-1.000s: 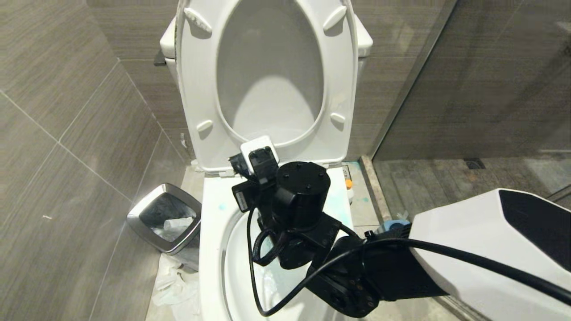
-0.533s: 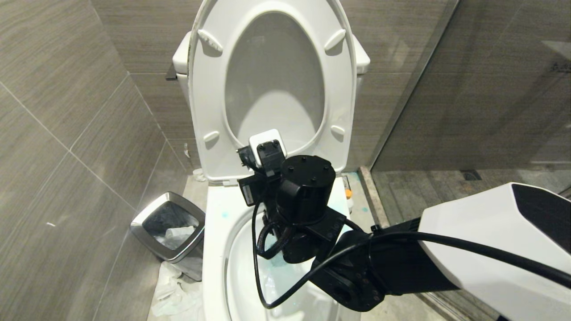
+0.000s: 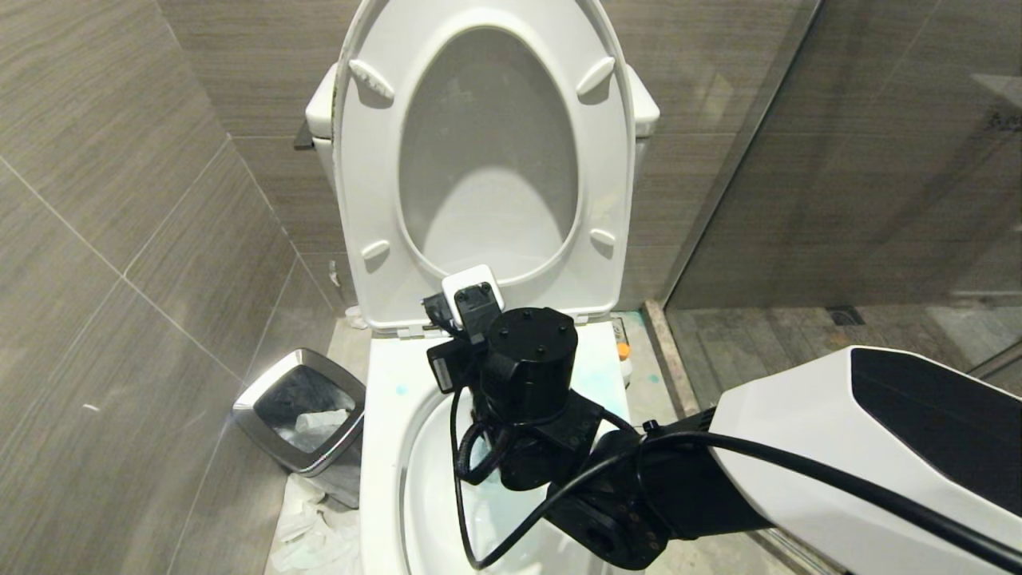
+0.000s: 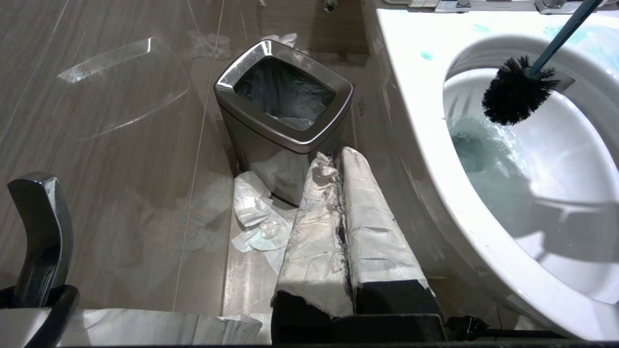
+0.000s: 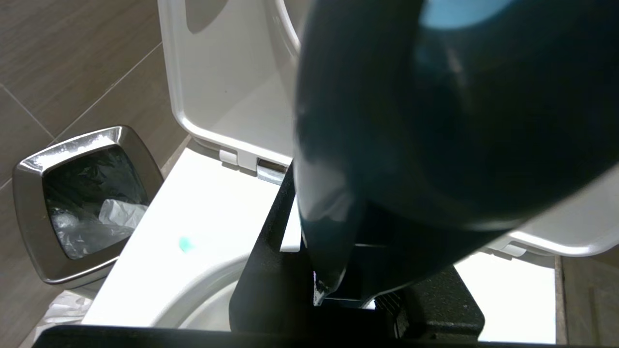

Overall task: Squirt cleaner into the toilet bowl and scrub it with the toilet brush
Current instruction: Scrub the toilet bowl

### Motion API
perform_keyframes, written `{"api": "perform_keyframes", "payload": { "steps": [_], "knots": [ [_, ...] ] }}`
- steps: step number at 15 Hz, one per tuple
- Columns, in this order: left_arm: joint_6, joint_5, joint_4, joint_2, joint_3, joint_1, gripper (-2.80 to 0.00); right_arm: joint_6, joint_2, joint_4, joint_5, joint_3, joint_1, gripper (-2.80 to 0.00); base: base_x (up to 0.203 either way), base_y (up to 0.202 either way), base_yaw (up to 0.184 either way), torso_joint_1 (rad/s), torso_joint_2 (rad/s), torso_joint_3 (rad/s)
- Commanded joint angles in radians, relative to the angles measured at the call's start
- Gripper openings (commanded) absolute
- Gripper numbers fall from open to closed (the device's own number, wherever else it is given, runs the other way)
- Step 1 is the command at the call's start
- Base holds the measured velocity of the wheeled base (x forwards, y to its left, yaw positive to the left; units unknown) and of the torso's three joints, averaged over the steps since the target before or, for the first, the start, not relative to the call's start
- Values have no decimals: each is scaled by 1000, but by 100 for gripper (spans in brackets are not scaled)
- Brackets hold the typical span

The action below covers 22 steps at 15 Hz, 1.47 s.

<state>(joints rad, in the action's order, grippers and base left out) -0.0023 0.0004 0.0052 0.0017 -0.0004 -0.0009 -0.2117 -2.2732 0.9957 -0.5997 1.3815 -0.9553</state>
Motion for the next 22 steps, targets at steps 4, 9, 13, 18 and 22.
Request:
{"api": "perform_keyframes", "payload": {
  "steps": [4, 9, 13, 18, 22],
  "knots": [
    [1, 0, -1, -2, 0, 1, -280, -2, -3, 6, -3, -12, 0, -280, 0, 0, 0, 0, 0, 0],
    [1, 0, -1, -2, 0, -1, -280, -2, -6, 4, -2, -10, 0, -280, 0, 0, 0, 0, 0, 0],
    [2, 0, -1, -2, 0, 0, -280, 0, -8, 4, -2, -12, 0, -280, 0, 0, 0, 0, 0, 0],
    [2, 0, -1, -2, 0, 1, -280, 9, -8, 4, -2, -21, 0, -280, 0, 0, 0, 0, 0, 0],
    [2, 0, -1, -2, -1, 0, -280, 14, -8, 4, -2, -32, -2, -280, 0, 0, 0, 0, 0, 0]
  ]
}}
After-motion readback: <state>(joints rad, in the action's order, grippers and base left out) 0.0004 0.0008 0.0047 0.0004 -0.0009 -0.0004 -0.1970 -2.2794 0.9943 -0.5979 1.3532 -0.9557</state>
